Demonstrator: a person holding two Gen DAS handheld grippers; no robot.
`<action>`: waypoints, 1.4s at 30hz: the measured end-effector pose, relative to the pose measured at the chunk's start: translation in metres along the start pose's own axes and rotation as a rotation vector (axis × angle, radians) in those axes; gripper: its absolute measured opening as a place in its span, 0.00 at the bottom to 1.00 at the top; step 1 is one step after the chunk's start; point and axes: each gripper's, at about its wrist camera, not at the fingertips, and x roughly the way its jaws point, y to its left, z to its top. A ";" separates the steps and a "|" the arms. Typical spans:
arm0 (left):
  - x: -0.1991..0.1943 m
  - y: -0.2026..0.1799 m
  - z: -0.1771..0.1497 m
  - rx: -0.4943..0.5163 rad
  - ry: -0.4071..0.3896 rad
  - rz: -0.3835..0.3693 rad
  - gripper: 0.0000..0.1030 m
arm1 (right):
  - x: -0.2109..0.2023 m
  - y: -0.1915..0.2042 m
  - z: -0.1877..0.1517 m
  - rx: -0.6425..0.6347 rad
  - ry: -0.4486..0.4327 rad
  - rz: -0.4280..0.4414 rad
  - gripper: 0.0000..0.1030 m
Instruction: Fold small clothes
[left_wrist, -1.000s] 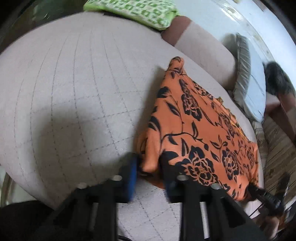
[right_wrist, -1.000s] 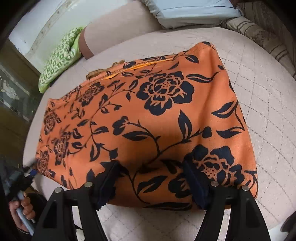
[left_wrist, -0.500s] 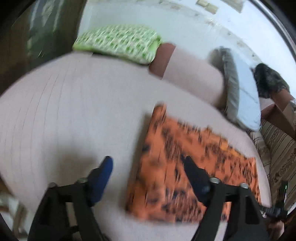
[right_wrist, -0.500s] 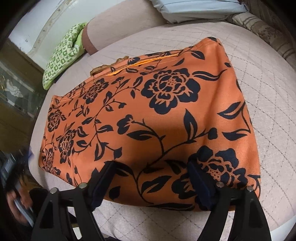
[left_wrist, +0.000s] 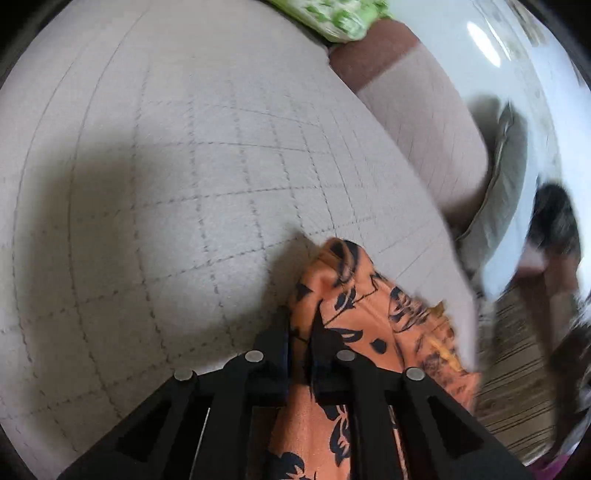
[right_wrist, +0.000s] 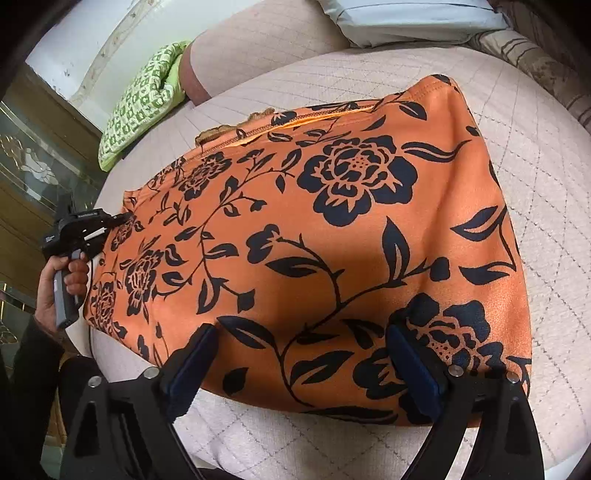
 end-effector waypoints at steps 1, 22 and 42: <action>-0.008 -0.004 -0.003 0.026 -0.017 0.024 0.16 | -0.001 -0.001 0.000 0.004 -0.002 0.006 0.92; -0.088 -0.099 -0.161 0.604 -0.314 0.364 0.75 | -0.084 -0.053 -0.030 0.337 -0.262 0.233 0.82; -0.023 -0.089 -0.173 0.636 -0.250 0.408 0.82 | -0.061 -0.089 -0.008 0.583 -0.235 0.186 0.79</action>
